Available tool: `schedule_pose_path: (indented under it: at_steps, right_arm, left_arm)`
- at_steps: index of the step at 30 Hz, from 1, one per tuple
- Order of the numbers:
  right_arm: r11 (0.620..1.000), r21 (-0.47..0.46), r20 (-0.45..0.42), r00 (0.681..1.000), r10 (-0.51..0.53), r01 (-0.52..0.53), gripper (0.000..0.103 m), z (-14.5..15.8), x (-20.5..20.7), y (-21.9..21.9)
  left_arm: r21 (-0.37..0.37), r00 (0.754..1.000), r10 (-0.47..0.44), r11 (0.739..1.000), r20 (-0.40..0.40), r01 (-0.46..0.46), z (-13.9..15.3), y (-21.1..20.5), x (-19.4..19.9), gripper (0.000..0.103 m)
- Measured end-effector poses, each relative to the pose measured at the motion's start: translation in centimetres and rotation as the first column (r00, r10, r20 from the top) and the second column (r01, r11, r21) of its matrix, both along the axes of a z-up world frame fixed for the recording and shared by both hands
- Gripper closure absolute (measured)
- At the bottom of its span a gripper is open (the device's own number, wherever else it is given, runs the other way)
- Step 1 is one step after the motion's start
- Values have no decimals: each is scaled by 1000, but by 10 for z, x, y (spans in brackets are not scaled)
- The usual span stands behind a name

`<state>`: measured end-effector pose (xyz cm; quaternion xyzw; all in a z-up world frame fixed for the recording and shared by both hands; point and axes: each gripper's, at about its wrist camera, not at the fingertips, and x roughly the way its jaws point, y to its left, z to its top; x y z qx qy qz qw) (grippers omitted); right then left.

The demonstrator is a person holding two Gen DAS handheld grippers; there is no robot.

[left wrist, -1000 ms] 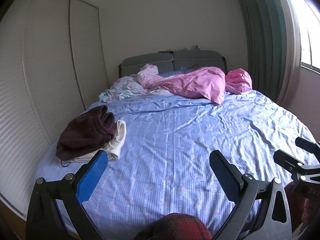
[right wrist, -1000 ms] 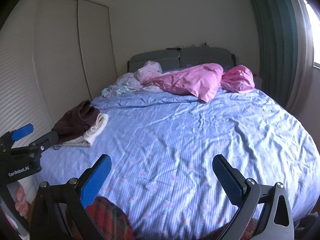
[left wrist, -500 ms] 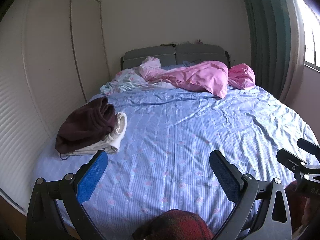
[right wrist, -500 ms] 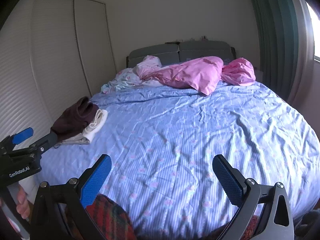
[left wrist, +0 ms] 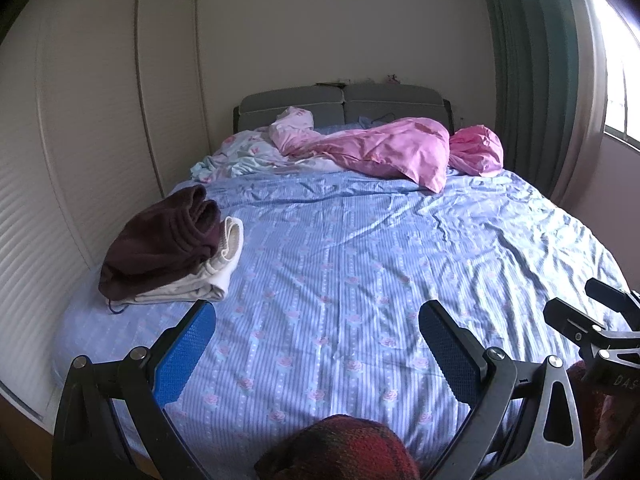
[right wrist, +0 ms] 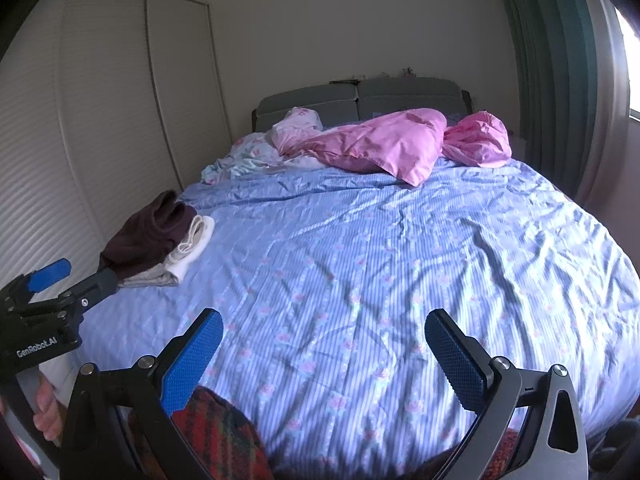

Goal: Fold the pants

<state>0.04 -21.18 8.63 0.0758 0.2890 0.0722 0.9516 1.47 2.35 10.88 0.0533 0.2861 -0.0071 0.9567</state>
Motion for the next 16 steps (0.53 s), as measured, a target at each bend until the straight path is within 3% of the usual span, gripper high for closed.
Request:
schedule_pose_path:
  at_steps: [16]
  right_arm:
    - [1000,1,-22,1000,4,-4,1,-9,5,0]
  left_arm:
    - [-4,1000,18,1000,-16,-18,-6,2,5,0]
